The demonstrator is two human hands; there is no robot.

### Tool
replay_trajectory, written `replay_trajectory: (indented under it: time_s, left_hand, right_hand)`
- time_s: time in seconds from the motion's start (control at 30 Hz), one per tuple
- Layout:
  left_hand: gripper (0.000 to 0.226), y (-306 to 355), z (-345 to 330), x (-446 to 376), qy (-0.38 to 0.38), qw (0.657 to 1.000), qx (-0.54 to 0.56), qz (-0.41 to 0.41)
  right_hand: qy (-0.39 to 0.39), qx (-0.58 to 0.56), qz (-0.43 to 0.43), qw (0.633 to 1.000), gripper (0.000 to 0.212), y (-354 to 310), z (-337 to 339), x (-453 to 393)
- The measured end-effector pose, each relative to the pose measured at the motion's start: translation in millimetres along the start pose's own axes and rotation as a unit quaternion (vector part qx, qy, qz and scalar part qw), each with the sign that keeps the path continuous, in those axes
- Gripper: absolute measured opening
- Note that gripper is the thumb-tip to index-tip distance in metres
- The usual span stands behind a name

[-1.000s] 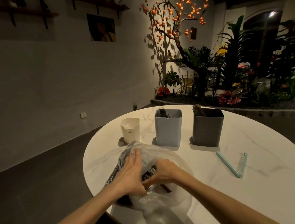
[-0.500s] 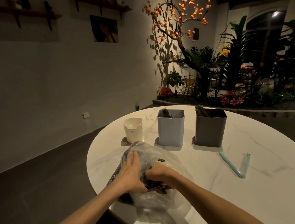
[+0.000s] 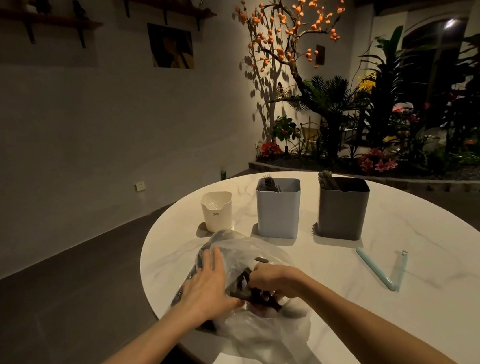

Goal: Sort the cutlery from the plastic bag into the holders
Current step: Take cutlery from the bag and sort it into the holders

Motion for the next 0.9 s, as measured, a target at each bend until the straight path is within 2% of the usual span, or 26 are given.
replay_trajectory:
  time_s: [0.13,0.27,0.33,0.47,0.53,0.63,0.8,0.9]
  left_hand:
    - [0.115,1,-2,-4,0.034,0.999,-0.008,0.002]
    - [0.122,-1,2,-10,0.000,1.000,-0.014,0.008]
    - [0.129,-6,3,-11,-0.025,1.000,-0.001,0.009]
    - [0.133,-10,6,-8,-0.056,0.998,0.022,-0.006]
    - [0.127,-10,7,-7,-0.062,0.997,0.032,-0.014]
    - [0.128,-11,8,-5,-0.078,0.996,0.045,-0.015]
    - [0.129,-14,8,-4,-0.088,0.994,0.060,-0.014]
    - [0.129,-15,7,-3,-0.089,0.994,0.060,-0.015]
  right_hand:
    - [-0.035,-0.031,-0.020,0.999,0.016,0,-7,7]
    - [-0.039,-0.055,-0.003,0.998,0.020,-1,-10,8]
    - [-0.034,-0.066,0.023,0.997,0.037,-2,-10,7]
    - [0.020,0.040,0.099,0.994,0.071,-6,-18,6]
    - [0.040,0.083,0.133,0.987,0.070,-10,-23,9]
    - [0.024,0.142,0.151,0.978,0.064,-14,-27,10]
    - [0.000,0.232,0.145,0.962,0.074,-17,-12,10]
    - [-0.013,0.206,0.117,0.972,0.072,-8,-12,10]
Point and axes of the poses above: each hand's wrist, its own x-axis away from the middle knuckle, its own z-axis out of the back of the hand, y = z × x, the point moved 3 cm from there along -x, towards the middle knuckle, and after that the axes turned 8 degrees about y, right-handed, at the moved point
